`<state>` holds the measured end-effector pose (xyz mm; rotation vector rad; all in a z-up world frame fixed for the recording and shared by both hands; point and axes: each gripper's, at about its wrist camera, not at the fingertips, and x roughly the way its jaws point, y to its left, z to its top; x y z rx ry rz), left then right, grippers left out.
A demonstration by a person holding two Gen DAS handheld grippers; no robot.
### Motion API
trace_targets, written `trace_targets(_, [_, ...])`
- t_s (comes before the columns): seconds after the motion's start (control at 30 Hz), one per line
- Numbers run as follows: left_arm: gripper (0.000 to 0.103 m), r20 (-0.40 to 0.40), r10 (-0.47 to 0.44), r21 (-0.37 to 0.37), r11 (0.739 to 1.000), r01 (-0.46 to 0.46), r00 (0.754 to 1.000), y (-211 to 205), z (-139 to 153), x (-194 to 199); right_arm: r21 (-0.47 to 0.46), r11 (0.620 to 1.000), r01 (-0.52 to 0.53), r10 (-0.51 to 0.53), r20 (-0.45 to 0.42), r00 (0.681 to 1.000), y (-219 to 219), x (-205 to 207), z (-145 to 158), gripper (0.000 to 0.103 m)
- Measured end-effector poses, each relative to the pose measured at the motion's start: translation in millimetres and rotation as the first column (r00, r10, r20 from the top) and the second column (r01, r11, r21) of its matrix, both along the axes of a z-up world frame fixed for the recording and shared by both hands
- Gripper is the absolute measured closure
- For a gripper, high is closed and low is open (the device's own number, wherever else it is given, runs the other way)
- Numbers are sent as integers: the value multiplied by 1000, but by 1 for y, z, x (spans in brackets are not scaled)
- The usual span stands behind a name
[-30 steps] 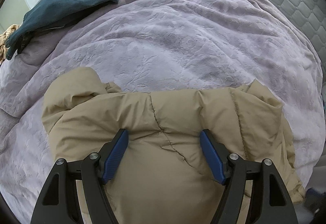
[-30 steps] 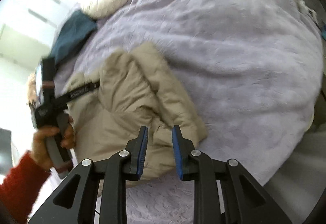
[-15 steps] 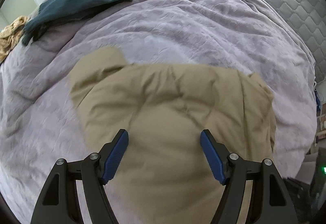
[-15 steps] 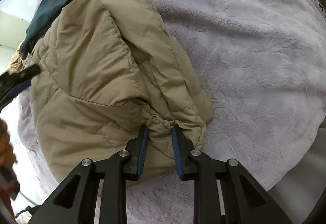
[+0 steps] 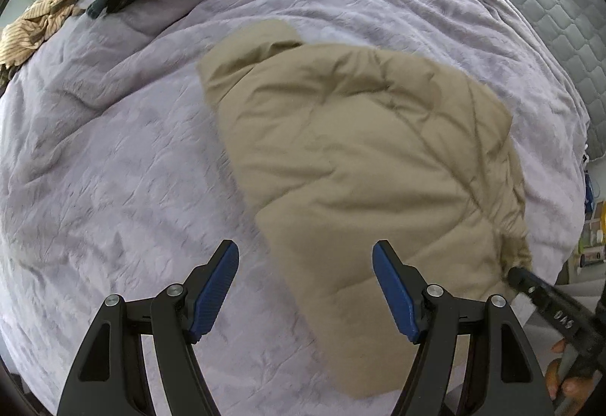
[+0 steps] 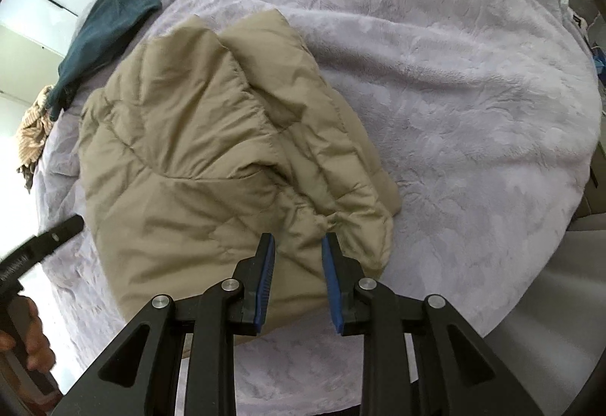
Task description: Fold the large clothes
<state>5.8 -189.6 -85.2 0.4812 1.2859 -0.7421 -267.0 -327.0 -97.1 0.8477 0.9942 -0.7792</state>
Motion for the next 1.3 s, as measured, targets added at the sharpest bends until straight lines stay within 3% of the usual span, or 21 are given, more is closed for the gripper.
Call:
trace_targets(0.37, [29,-45,8,-2,1000,-8,999,39,-14,4,3,1000,-5,5,-5,1000,43,-1,5,67])
trace_targets(0.4, [27,-45,6,-2,1000,-6,999,40,-15,4,4,1000,-9,9,-6,1000,42,1,5,66])
trace_targets(0.43, [10,-48,2,-3,1000,-2,999,41,-17,3,5,1000,-15,15,-6,1000,42,1,6,64])
trace_targets(0.47, [3,-53,1,-6,1000,-2,999,42,-19,3,5,1000,-21,21,-3,1000,41,1,8,61])
trace_targets(0.53, [1,-51,-1,-15,1000,0,999,42,-19,2,3,999,-36,36,2,999,37,2,12,57])
trace_targets(0.73, [1,-59,50,-11,999,-51,997,41,-21,3,-9,994,-105,105,-2,995,0,17,21,53])
trace_targets(0.8, [1,-73,83,-15,996,-84,994,41,-23,7,-4,992,-128,128,7,992,-15,22,23,41])
trace_targets(0.93, [1,-126,150,-45,987,-157,981,43,-32,15,-5,984,-176,176,-20,984,-47,29,23,30])
trace_targets(0.97, [1,-158,174,-58,981,-185,972,43,-37,17,4,983,-186,186,-25,982,-55,30,21,23])
trace_targets(1.13, [1,-247,235,-98,959,-265,940,46,-49,23,73,971,-229,231,-18,973,-90,30,7,22])
trace_targets(1.23, [1,-280,235,-139,950,-281,931,49,-53,26,159,951,-265,261,47,964,-109,30,-7,12])
trace_targets(1.3, [1,-322,226,-162,944,-289,919,49,-59,29,187,943,-274,262,87,961,-120,30,-14,12])
